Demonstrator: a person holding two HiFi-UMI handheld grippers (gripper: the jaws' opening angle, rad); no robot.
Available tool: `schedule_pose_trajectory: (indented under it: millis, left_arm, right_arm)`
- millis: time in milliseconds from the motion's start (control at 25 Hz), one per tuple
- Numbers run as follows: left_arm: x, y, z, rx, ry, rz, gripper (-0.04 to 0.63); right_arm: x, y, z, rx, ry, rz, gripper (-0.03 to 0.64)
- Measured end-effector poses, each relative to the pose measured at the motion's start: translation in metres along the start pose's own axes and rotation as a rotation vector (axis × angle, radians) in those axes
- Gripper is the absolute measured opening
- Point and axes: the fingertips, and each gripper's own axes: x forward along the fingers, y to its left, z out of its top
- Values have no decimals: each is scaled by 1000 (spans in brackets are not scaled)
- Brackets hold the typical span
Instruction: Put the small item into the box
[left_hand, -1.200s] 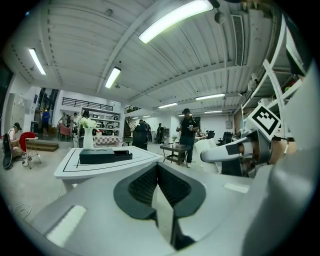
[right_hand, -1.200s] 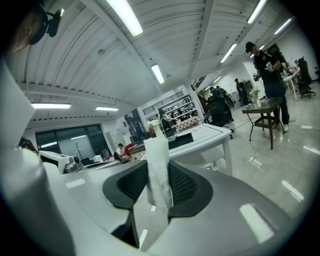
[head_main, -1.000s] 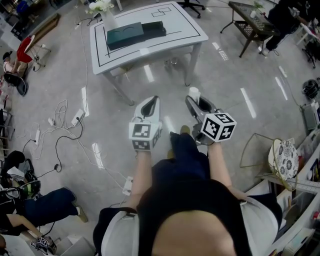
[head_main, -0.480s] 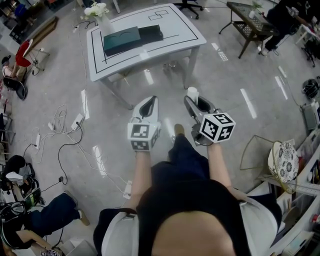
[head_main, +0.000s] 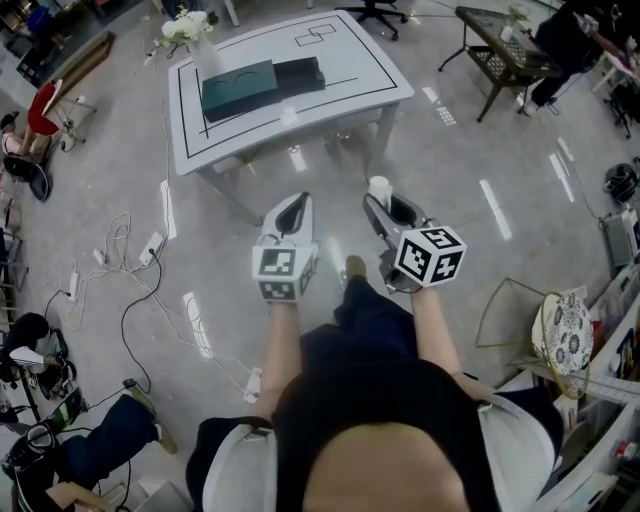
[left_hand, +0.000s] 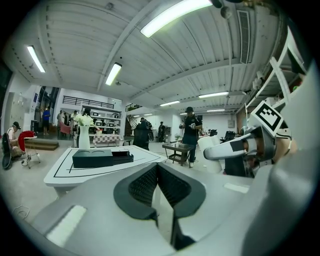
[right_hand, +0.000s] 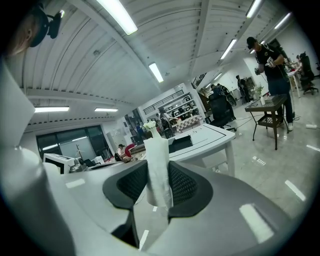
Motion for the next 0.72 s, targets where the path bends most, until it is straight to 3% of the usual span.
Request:
schedule_pose_trajectory:
  millis: [720]
  left_arm:
    - [61, 24, 7, -21, 11, 14, 9]
  right_arm:
    - [45, -39, 26, -1, 31, 2, 129]
